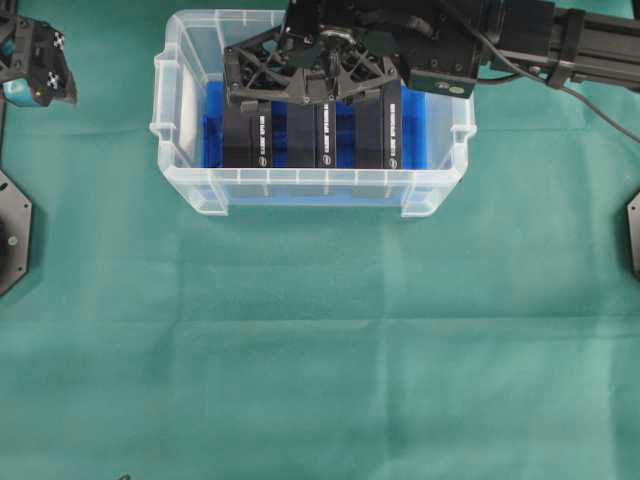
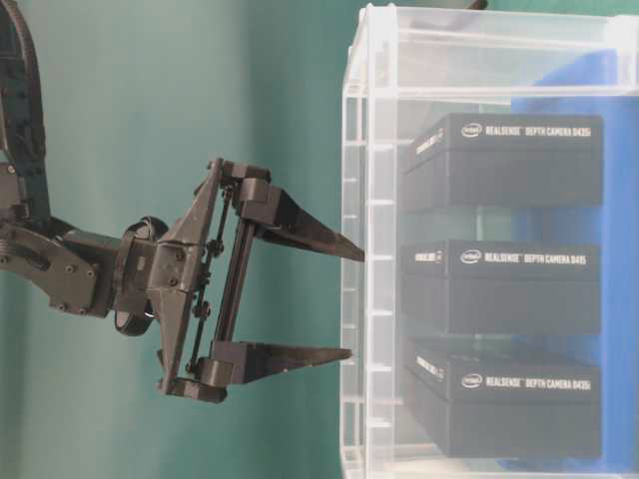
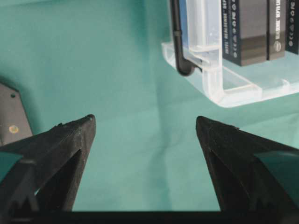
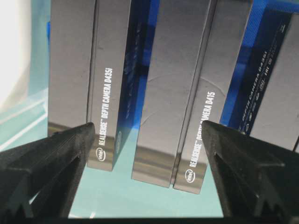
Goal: Take out the box from the case.
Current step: 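Lower the open right gripper around the middle black box pair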
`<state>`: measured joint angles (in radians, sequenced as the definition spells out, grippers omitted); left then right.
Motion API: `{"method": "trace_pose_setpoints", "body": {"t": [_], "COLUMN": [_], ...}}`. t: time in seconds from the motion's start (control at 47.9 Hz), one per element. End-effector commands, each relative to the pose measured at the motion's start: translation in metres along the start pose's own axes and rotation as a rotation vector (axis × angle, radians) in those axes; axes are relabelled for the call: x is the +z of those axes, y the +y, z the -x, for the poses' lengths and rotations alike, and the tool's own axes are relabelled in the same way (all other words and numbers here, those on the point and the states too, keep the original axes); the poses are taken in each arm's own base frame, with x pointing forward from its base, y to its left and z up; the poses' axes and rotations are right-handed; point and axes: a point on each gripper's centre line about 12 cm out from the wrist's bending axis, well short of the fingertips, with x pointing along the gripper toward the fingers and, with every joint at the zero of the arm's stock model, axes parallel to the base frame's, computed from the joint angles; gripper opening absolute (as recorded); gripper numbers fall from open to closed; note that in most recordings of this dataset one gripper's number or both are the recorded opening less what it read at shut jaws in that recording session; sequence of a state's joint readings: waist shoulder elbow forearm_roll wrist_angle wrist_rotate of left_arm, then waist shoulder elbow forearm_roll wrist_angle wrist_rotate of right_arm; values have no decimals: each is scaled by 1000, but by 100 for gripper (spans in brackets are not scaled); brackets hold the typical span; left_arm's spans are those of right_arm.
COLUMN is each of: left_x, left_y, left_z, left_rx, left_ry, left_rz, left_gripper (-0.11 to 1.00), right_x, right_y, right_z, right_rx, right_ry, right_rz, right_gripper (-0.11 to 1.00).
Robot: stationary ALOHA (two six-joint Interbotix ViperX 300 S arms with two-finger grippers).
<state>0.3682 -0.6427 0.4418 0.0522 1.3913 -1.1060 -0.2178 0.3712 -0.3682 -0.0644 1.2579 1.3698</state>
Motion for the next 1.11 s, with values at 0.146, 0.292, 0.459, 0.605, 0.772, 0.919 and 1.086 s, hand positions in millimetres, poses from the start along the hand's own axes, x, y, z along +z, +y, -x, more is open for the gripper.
{"method": "trace_pose_setpoints", "body": {"t": [0.146,0.292,0.459,0.605,0.772,0.919,1.086], "left_x": [1,1,1,1,1,1,1], "left_y": [-1,-1,-1,-1,-1,-1,-1], "left_z": [4,4,4,4,5,4,5], "left_rx": [-17,-17,-17,-17,-16,-17,-18], "left_ry": [-10,-10,-10,-11,-12,-10,-12], "left_rz": [1,1,1,2,-1,-1,0], "left_gripper": [89,89,89,89,89,89,89], "right_x": [1,1,1,1,1,1,0], "right_y": [3,1,1,1,1,1,1], "right_z": [18,18,18,17,17,16,13], "right_rx": [29,12,12,14,13,10,4], "right_ry": [-5,-1,-1,-2,-3,-2,-1], "right_rz": [0,0,0,-2,-1,-1,-2], "right_gripper": [94,94,94,94,94,94,94]}}
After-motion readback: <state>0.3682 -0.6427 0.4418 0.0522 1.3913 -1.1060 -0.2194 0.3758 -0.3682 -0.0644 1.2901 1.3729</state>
